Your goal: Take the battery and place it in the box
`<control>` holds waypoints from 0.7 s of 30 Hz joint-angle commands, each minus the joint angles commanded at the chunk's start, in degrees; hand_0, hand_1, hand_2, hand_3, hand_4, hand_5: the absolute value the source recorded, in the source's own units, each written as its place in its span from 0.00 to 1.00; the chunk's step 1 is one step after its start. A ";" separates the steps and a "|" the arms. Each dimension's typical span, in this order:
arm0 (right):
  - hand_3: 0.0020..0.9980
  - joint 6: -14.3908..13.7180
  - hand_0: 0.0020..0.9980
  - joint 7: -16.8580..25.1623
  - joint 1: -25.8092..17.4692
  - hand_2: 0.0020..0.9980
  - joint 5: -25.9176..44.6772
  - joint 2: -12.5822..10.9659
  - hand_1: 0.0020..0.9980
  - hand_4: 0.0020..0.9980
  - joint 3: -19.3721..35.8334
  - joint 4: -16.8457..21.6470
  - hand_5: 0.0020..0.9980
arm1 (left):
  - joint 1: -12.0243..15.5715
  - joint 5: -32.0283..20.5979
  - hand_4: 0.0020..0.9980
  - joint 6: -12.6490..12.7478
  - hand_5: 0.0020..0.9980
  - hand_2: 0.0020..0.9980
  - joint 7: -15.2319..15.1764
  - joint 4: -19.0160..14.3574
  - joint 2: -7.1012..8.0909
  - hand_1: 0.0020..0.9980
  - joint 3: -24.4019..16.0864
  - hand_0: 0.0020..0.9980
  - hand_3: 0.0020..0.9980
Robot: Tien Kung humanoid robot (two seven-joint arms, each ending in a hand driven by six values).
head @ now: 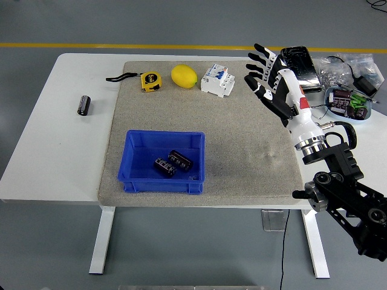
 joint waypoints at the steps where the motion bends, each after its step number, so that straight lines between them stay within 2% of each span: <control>1: 0.89 -0.08 0.77 -0.35 -0.68 0.82 1.99 -0.01 0.78 1.00 0.39 0.43 0.81 | -0.01 0.12 0.69 0.00 0.55 0.82 0.03 0.00 -0.02 0.78 -0.11 0.81 0.66; 5: 0.88 0.04 0.78 -1.93 -6.44 0.82 11.59 1.37 0.79 1.00 4.32 2.96 0.81 | 0.04 0.91 0.69 -0.04 0.55 0.82 0.14 0.02 -0.23 0.78 -0.84 0.81 0.66; 7: 0.88 0.51 0.78 -2.32 -9.19 0.82 13.47 2.59 0.79 1.00 6.61 3.61 0.81 | 0.03 1.33 0.69 -0.13 0.55 0.82 0.19 0.03 -0.27 0.78 -1.07 0.81 0.66; 10: 0.88 1.30 0.78 -2.83 -12.87 0.82 10.14 4.45 0.79 1.00 9.53 4.52 0.81 | 0.05 1.72 0.69 -0.17 0.55 0.82 0.22 0.08 -0.34 0.78 -1.42 0.81 0.66; 13: 0.86 1.80 0.78 -3.83 -15.25 0.82 6.16 5.28 0.79 1.00 11.12 5.50 0.83 | -0.02 2.08 0.69 -0.25 0.55 0.82 0.28 0.10 -0.40 0.78 -1.63 0.82 0.66; 21: 0.85 1.28 0.78 -2.11 -16.74 0.81 1.41 7.74 0.79 1.00 12.99 5.73 0.84 | -0.23 2.57 0.69 -0.26 0.55 0.82 0.35 0.17 -0.44 0.78 -1.92 0.81 0.66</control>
